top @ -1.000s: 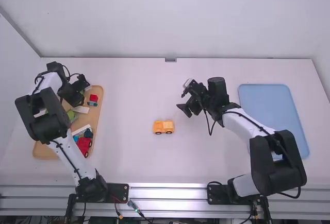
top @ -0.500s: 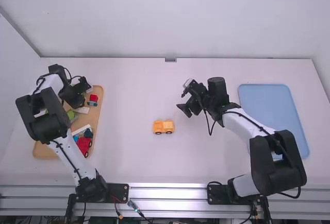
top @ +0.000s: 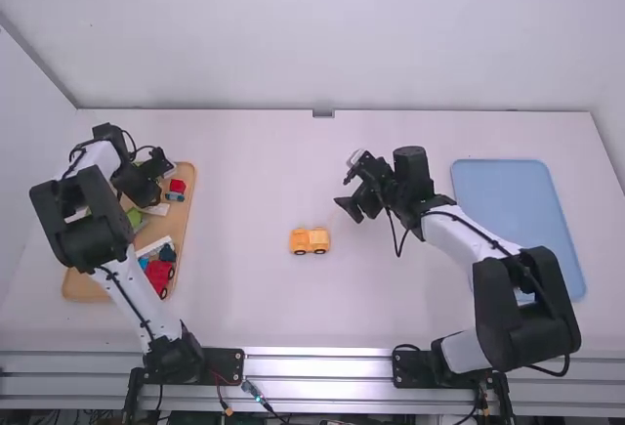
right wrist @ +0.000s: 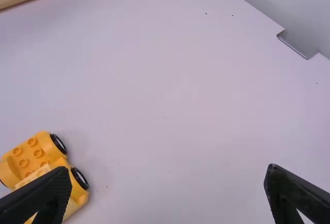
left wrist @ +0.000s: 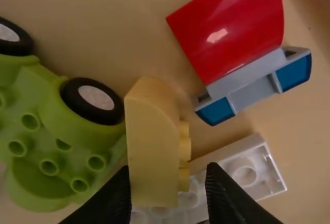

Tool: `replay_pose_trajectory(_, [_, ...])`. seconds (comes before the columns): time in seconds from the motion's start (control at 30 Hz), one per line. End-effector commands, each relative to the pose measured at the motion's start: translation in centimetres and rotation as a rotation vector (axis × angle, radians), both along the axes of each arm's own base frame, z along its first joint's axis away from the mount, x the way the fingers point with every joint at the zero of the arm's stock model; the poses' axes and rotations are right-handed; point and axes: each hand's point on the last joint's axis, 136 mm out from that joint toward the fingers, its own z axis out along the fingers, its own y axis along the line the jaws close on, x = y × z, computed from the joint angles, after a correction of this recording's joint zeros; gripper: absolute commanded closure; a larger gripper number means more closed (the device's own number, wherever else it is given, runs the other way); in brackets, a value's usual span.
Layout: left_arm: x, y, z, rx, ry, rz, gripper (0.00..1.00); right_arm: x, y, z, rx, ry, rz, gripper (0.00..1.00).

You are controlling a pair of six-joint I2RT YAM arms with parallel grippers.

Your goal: Assemble lego blocks to make yellow taxi

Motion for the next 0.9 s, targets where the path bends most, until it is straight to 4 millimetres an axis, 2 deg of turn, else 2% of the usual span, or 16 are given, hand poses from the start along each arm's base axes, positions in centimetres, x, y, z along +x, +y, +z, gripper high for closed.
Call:
replay_pose_trajectory(0.0, [-0.4,-0.5,-0.5,-0.022,0.011,0.016,0.6,0.7,0.3,1.3,0.014,-0.028,0.002,0.01])
replay_pose_trajectory(0.17, [0.3,-0.7,-0.4,-0.043,-0.02,0.043,0.6,0.7,0.3,1.3,0.013,-0.025,0.002,0.01])
replay_pose_trajectory(0.47, [0.6,-0.5,-0.6,-0.045,-0.033,0.07,0.65,0.7,0.3,1.3,0.013,-0.025,0.002,0.01])
replay_pose_trajectory(0.87, [0.2,-0.5,-2.1,-0.035,-0.042,0.075,0.66,0.7,0.3,1.3,0.013,-0.025,0.002,0.01])
